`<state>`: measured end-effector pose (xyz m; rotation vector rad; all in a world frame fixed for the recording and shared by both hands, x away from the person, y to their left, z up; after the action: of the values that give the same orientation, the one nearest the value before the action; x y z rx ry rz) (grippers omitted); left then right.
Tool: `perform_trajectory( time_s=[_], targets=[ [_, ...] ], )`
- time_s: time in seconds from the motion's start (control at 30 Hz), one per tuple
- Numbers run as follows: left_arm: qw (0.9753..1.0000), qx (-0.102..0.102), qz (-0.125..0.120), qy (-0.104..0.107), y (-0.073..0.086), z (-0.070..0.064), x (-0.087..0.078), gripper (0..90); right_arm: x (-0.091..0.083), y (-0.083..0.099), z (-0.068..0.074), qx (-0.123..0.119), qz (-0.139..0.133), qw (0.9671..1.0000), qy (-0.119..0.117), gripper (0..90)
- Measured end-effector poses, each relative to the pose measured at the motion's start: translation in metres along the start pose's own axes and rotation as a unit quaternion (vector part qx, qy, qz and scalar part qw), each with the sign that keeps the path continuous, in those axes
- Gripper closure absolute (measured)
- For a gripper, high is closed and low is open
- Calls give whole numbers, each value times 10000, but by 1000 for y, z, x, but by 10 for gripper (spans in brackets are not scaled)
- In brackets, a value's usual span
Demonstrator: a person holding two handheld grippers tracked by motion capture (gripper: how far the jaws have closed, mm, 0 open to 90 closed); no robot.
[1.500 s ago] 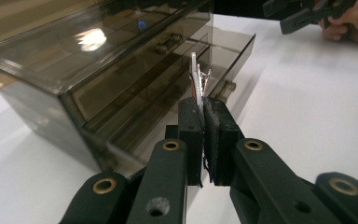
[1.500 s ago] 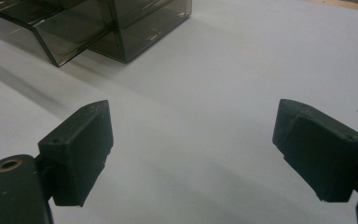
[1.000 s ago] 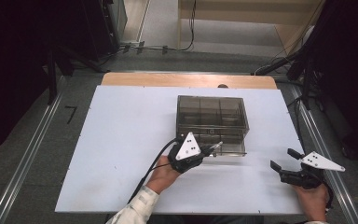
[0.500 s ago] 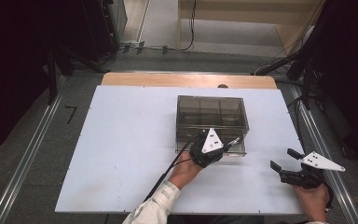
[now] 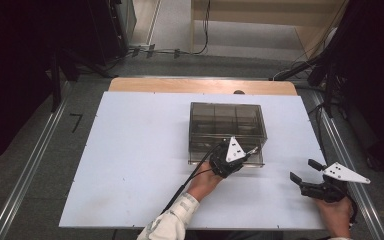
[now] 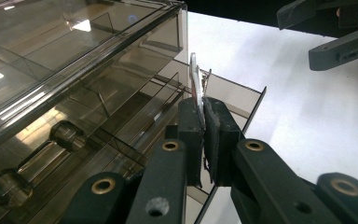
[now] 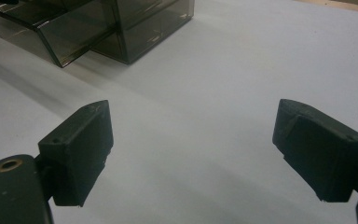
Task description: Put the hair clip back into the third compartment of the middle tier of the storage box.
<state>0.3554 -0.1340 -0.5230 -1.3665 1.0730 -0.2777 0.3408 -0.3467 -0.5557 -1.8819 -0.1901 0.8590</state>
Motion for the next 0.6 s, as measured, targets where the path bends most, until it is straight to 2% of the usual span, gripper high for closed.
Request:
perform_trajectory(
  time_s=[0.5, 0.6],
  targets=[
    [10000, -23, 30, -54, 2, 0, 4, 858, 0, 0, 0, -1, 3, 10000, -2, 108],
    [10000, -52, 30, -31, 3, 0, 5, 832, 0, 0, 0, -2, 4, 10000, -2, 108]
  ],
)
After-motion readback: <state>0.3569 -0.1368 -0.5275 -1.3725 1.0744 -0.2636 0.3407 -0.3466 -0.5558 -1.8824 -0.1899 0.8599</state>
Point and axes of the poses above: each handheld gripper's, and its own axes: x roughly forward along the jaws, y roughly out of its underside, z roughly to its left, the point moved 10 cm from there along x, roughly forward along the jaws, and after that the axes turned 14 degrees about -x, right-handed, at the moved point
